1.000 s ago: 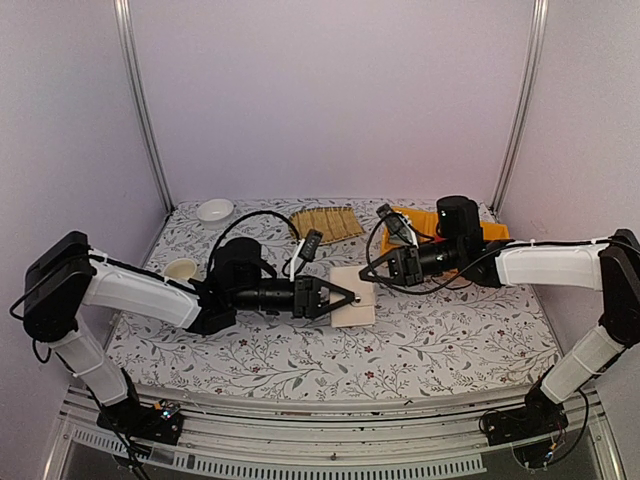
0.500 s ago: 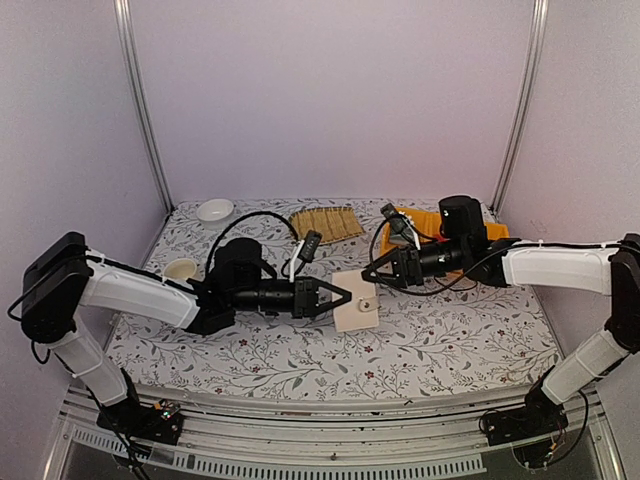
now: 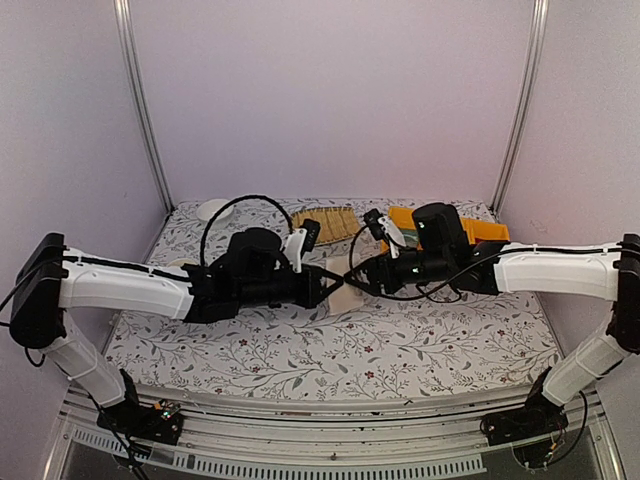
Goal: Take the credit cards out of the card holder
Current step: Pass from the left arm to the right, then place the card holder at the center of the board.
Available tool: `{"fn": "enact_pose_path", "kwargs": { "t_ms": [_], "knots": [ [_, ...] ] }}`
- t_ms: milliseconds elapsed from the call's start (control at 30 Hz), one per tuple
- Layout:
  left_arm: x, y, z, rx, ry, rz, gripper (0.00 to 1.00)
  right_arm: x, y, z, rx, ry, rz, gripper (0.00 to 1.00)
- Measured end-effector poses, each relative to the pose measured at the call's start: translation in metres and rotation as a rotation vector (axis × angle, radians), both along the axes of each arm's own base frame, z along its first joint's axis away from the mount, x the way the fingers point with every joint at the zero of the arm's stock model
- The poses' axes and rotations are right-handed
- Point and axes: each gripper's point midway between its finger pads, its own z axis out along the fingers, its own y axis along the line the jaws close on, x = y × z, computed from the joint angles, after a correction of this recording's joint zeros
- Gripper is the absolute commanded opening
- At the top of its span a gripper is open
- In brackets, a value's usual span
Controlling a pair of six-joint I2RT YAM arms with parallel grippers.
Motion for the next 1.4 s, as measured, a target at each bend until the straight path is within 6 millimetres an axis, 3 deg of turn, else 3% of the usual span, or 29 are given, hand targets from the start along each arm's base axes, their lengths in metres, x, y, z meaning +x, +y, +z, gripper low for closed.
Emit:
{"fn": "enact_pose_path", "kwargs": {
  "t_ms": [100, 200, 333, 467, 667, 767, 800, 833, 1000, 1133, 1267, 1400],
  "knots": [
    [0.002, 0.003, -0.004, 0.018, 0.004, 0.017, 0.0, -0.001, 0.004, -0.016, -0.024, 0.031, 0.012, 0.64],
    [0.003, 0.005, -0.007, 0.028, 0.005, 0.028, 0.0, -0.003, 0.005, -0.025, -0.037, 0.054, 0.024, 0.56],
    [0.002, 0.008, -0.008, 0.027, 0.004, 0.03, 0.0, -0.004, 0.004, -0.028, -0.045, 0.058, 0.026, 0.26],
    [0.0, 0.009, -0.008, 0.022, 0.005, 0.024, 0.0, -0.007, 0.0, -0.032, -0.062, 0.061, 0.021, 0.04],
    [-0.005, 0.013, -0.009, -0.023, 0.025, 0.005, 0.02, -0.003, -0.011, -0.038, -0.087, 0.076, 0.008, 0.02],
    [-0.004, 0.017, -0.011, -0.047, 0.042, 0.001, 0.75, -0.008, -0.018, -0.034, -0.057, 0.096, 0.035, 0.02],
    [-0.003, 0.019, -0.012, -0.053, 0.052, 0.004, 0.93, -0.009, -0.021, -0.031, -0.048, 0.1, 0.037, 0.02],
    [0.0, 0.022, -0.013, -0.054, 0.062, 0.015, 0.98, -0.008, -0.029, -0.03, -0.045, 0.112, 0.028, 0.01],
    [0.018, 0.042, -0.026, -0.01, 0.102, 0.1, 0.98, 0.007, -0.073, -0.04, -0.073, 0.216, -0.068, 0.02],
    [0.029, 0.067, -0.024, 0.024, 0.097, 0.18, 0.98, 0.001, -0.097, -0.054, -0.157, 0.332, -0.119, 0.02],
    [0.033, 0.078, -0.01, 0.018, 0.063, 0.212, 0.98, -0.005, -0.093, -0.039, -0.152, 0.374, -0.091, 0.02],
    [0.032, 0.079, -0.011, 0.03, 0.059, 0.206, 0.98, -0.013, -0.081, -0.023, -0.082, 0.42, -0.03, 0.01]
  ]
}}
